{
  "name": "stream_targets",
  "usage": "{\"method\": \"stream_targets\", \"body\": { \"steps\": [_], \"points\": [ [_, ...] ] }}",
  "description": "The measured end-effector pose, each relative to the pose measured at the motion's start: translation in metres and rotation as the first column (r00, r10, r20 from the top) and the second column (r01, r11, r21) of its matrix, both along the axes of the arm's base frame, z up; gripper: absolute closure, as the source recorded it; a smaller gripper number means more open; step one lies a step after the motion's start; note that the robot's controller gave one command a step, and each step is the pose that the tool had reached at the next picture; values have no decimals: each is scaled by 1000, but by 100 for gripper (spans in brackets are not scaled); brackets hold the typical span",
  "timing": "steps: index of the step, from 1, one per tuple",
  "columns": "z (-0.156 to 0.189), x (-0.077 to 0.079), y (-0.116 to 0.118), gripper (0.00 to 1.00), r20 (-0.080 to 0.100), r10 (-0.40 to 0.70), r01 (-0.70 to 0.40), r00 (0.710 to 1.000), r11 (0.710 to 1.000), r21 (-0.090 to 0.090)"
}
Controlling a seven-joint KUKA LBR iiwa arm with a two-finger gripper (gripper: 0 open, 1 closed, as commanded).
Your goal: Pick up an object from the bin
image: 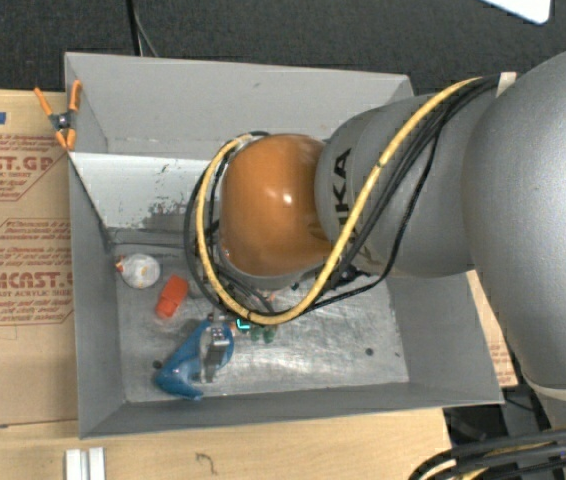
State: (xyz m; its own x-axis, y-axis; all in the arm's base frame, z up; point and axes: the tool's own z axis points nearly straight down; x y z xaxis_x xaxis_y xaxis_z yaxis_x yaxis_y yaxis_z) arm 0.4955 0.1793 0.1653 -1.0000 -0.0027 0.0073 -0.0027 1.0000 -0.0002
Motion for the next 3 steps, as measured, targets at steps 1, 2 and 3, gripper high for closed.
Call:
{"method": "stream_targets", "body": {
  "steps": [1,2,3],
  "points": [
    [4,2,-1,0,7,-2,2,1000,1000,2],
    [-86,-14,-13,100,6,9,-9,1000,1000,9],
    [-86,-14,-13,100,6,9,-9,1000,1000,9]
  ]
}}
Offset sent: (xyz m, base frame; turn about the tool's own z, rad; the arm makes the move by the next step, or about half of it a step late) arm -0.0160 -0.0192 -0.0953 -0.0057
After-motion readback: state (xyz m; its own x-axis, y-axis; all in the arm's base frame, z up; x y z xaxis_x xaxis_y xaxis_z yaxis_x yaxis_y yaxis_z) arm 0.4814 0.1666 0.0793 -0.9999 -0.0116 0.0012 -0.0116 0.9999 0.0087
